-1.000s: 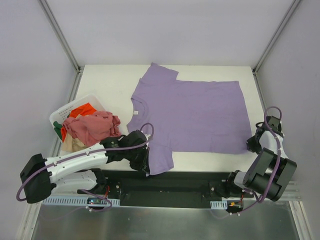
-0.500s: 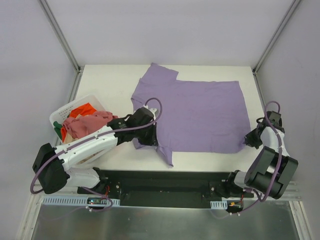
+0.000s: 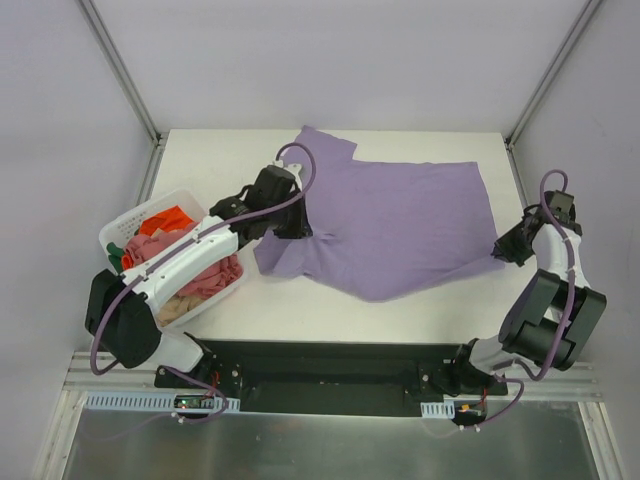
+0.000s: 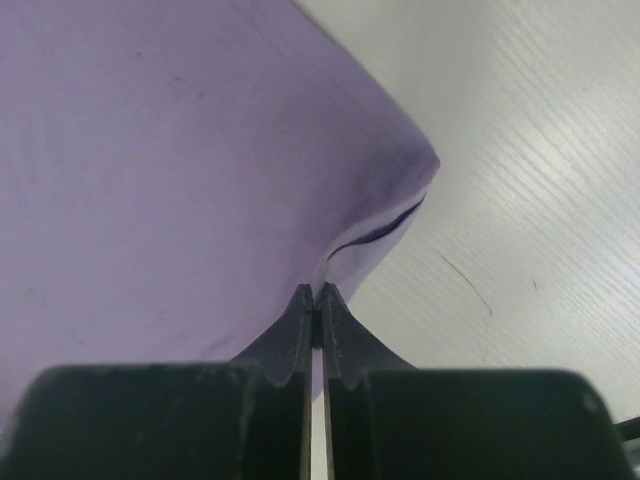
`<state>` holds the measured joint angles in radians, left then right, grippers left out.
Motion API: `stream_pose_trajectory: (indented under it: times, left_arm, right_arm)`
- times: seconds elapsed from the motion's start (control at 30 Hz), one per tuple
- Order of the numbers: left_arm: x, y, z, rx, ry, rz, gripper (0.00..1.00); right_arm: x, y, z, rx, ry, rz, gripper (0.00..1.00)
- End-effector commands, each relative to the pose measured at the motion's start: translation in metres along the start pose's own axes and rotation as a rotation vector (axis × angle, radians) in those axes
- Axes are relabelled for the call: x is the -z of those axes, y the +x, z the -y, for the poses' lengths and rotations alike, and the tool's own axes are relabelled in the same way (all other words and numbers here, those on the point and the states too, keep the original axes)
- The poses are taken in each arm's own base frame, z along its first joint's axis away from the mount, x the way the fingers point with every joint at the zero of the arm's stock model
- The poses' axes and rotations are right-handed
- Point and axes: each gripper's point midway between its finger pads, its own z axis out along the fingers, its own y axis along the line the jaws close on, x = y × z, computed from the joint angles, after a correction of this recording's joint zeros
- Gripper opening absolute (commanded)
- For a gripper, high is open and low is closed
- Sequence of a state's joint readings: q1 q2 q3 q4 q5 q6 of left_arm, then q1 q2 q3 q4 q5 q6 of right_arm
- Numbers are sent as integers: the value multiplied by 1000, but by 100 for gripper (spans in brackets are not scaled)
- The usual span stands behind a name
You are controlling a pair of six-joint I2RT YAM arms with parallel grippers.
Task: Fold and stack the t-shirts
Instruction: Fold the flattened tshirt in 1/3 of the way
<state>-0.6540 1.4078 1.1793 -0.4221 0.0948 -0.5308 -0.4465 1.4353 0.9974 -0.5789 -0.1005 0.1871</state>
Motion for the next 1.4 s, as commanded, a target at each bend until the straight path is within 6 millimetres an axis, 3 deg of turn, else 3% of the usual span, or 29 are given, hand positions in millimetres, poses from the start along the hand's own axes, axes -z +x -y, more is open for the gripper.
stream_pose_trajectory:
  times: [0.0,0.17,0.47,0.63,0.83,0.9,1.03,1.1,1.13,1.17,1.2,1.27,1.37]
  left_arm:
    - [4,-50,5,-88,17,123,0]
    - [-1,-78,0,-173,9,170,0]
    - [-30,-117,-6,-403,39,186,0]
    - [-48,-140,-28,-400,-15,197,0]
    - [-70,-164,-71,-369,-140,230,0]
    - [-85,-169,-80,-352,-140,221,0]
    - [-106,-197,-101,-312,-217,259,0]
    - [-111,-212,-108,-320,-261,284,11]
    - [-114,-217,-115,-312,-298,294,44]
    - [-113,-219,-122,-300,-337,292,98]
    - [-110,-222,-123,-287,-356,299,99]
    - [-100,-227,-127,-252,-399,323,99]
    - [-79,-223,-114,-193,-363,341,99]
  right_arm:
    - [8,-15,-15,22,-33,-4,2]
    - [5,-28,-23,29,-36,0,2]
    - [-9,-46,-35,36,-29,-12,4]
    - [-19,-53,-37,24,8,-32,7]
    - [-43,-58,-38,-5,51,-84,12]
    - [-51,-63,-43,-4,50,-88,16]
    - [-60,-81,-44,-14,106,-51,22]
    - [-56,-88,-39,-16,151,-32,43]
    - [-54,-91,-39,-12,159,-22,53]
    - [-50,-94,-40,-11,161,-10,67]
    - [-46,-95,-40,-6,164,0,80]
    - [-35,-98,-40,16,170,29,89]
    - [-15,-94,-42,66,155,75,100]
